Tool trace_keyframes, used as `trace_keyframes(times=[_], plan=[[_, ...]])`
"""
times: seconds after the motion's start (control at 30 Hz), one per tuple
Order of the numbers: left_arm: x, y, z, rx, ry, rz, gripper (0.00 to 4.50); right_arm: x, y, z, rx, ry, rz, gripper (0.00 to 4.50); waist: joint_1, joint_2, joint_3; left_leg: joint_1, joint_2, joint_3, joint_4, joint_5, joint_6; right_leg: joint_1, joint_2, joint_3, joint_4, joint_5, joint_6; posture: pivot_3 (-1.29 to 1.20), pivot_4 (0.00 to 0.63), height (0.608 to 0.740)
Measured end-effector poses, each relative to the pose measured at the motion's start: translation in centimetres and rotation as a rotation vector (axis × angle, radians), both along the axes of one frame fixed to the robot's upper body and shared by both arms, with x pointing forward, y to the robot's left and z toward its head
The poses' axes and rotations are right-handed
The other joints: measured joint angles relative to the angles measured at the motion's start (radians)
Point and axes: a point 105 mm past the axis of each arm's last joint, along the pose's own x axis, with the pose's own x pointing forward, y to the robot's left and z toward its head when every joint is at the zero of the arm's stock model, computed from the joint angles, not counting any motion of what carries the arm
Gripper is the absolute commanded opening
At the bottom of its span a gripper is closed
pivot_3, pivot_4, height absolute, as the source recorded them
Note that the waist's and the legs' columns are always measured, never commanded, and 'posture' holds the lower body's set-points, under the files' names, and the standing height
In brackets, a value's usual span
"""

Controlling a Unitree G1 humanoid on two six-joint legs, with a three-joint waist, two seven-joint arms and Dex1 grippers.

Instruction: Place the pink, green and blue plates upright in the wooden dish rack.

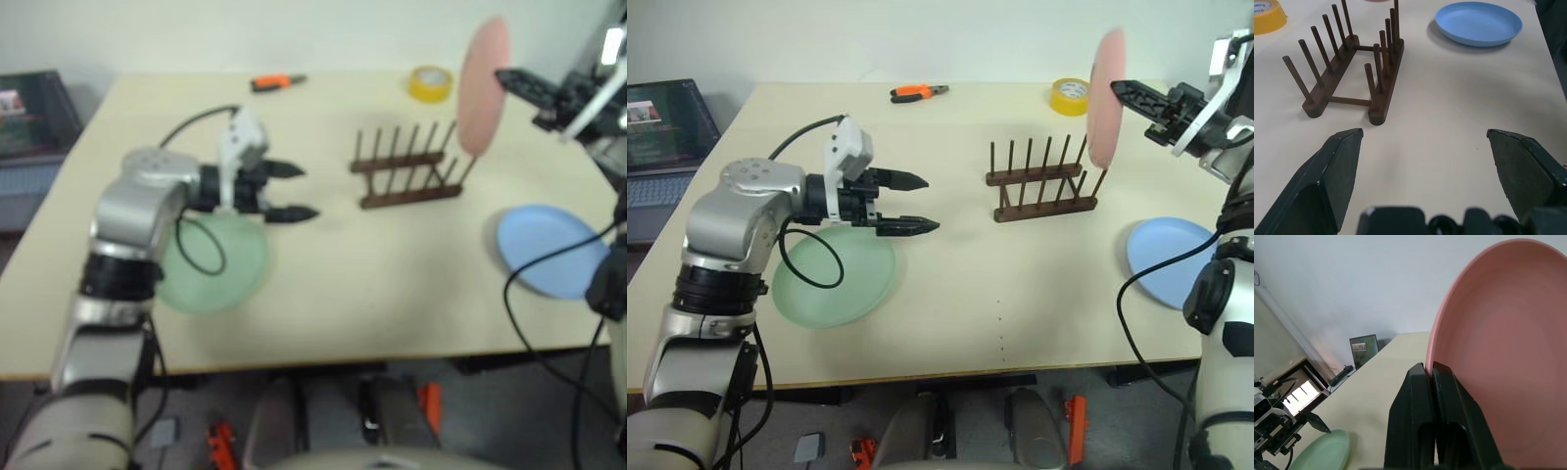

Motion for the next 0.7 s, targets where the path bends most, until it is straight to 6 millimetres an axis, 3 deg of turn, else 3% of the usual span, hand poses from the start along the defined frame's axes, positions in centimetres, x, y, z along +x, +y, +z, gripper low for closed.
trace_keyframes(times=[0.27,0.7], plan=[[0.0,-0.1,0.1,-0.001,-0.01,-0.005,4.46,0.4,0.1,-1.5,0.012,0.104,0.003,0.0,0.0,0.0,0.0,0.0,0.0,0.0,0.0,0.0,0.0,0.0,0.0,0.0,0.0,0.0,-0.001,0.0,0.15,0.74],[0.0,-0.1,0.1,-0.001,-0.011,-0.004,4.46,0.0,-0.2,0.6,0.032,0.048,0.011,0.0,0.0,0.0,0.0,0.0,0.0,0.001,0.0,0.0,0.0,-0.001,0.0,0.001,0.0,0.0,-0.001,0.0,0.15,0.74]])
